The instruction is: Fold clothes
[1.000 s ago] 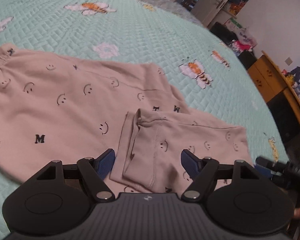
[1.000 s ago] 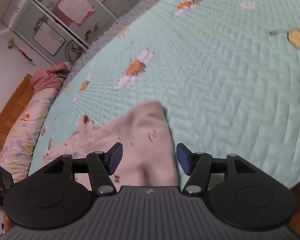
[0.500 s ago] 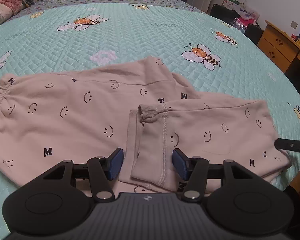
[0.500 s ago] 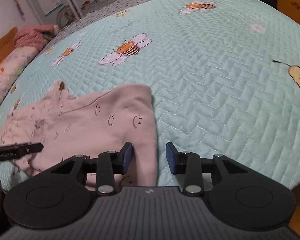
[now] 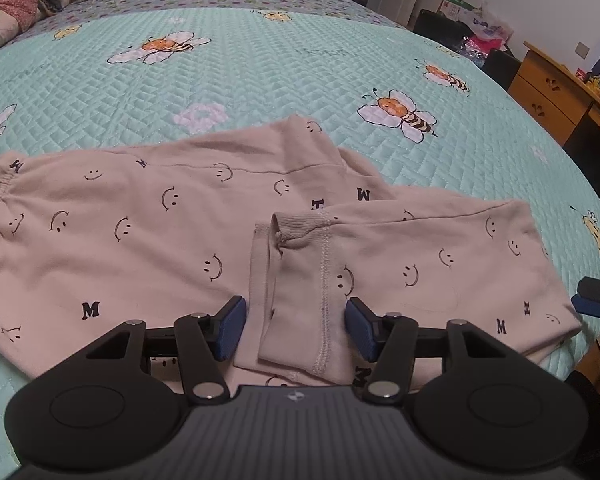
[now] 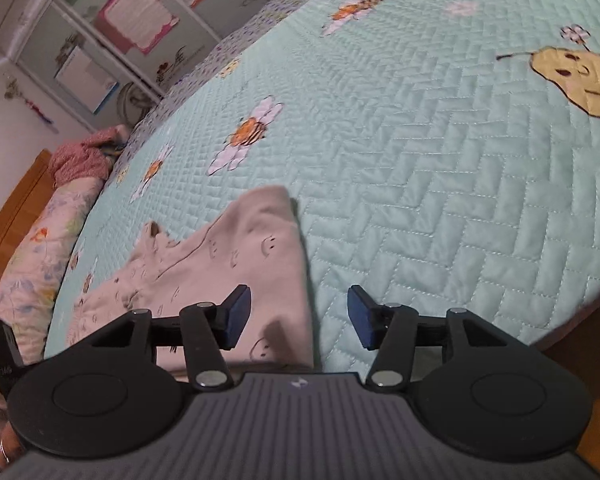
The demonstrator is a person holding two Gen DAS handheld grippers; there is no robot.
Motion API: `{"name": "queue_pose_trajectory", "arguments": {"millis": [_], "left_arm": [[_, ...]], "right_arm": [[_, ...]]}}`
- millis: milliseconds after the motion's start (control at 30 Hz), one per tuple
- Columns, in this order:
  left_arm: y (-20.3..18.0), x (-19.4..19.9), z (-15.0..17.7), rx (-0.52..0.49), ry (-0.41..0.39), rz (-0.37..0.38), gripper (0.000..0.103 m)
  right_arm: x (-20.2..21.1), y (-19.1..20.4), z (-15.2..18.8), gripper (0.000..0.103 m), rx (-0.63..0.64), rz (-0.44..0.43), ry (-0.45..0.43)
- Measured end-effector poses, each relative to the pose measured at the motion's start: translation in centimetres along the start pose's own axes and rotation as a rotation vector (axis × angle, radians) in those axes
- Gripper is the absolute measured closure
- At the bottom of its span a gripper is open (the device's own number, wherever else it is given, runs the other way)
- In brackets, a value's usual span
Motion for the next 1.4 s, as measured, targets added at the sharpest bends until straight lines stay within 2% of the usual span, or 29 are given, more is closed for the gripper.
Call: {"name": "queue_pose_trajectory", "arguments": {"millis": [100,300,367,400,433,533,700,867,1000,1100,1400], "left_arm": [[-0.1,0.1,-0.1,-0.018,-0.003,-0.006,0.056],[-0.1,0.1,-0.1,-0.002,0.003,-0.008,0.057],[-0.2,0.2,-0.2,-0.001,0.000,-0.001,0.069],[-0.4,0.2,-0.2,0.001,-0.002,0.010,0.082],[-0.5,0.3,-0.3,0.004,-0.002,0.017,0.086],[-0.9,0.5,-0.6,0.008,-0.004,0.018,0.090],[-1.4,1.7,-2.4,0.111,-0.020,0.069,0.090],[-3.8,3.6,-5.6,0.142,-0.055,0.136,0.090],[-6.2,4.8,-7.5,0.161,-0.059,0.189,0.090],[-8.5,5.8,-8.7,0.154,-0.056,0.233,0.090],[-16.4,8.3,-12.7,0.099,-0.069,0.349,0.090]], "right_arm": [[0.0,0.6,0.2,0.045,0.007,-0.020,0.002],[0.2,1.1,0.5,0.044,0.009,-0.041,0.004],[0.4,1.2,0.6,0.044,0.006,-0.051,0.001],[0.5,1.3,0.6,0.044,0.009,-0.056,0.000],[0.6,1.5,0.7,0.043,0.013,-0.062,0.000],[0.9,2.2,1.0,0.043,0.062,-0.082,-0.004],[1.8,3.8,1.7,0.042,0.267,-0.062,-0.044],[2.7,6.5,3.2,0.029,0.541,-0.057,-0.102],[2.3,7.9,4.8,0.025,0.724,-0.038,-0.123],[2.0,8.5,5.5,0.024,0.821,-0.020,-0.138],[2.0,11.0,6.1,0.021,1.035,0.002,-0.255]]}}
Point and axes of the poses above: each gripper's, at about its wrist camera, not at the fingertips, and x roughly against the way its jaws point, y to its left, z to its underside, the point moved 9 cm from there along -x, roughly the way its jaws point, and after that the axes turned 7 degrees about -y, right-handed, at the moved point
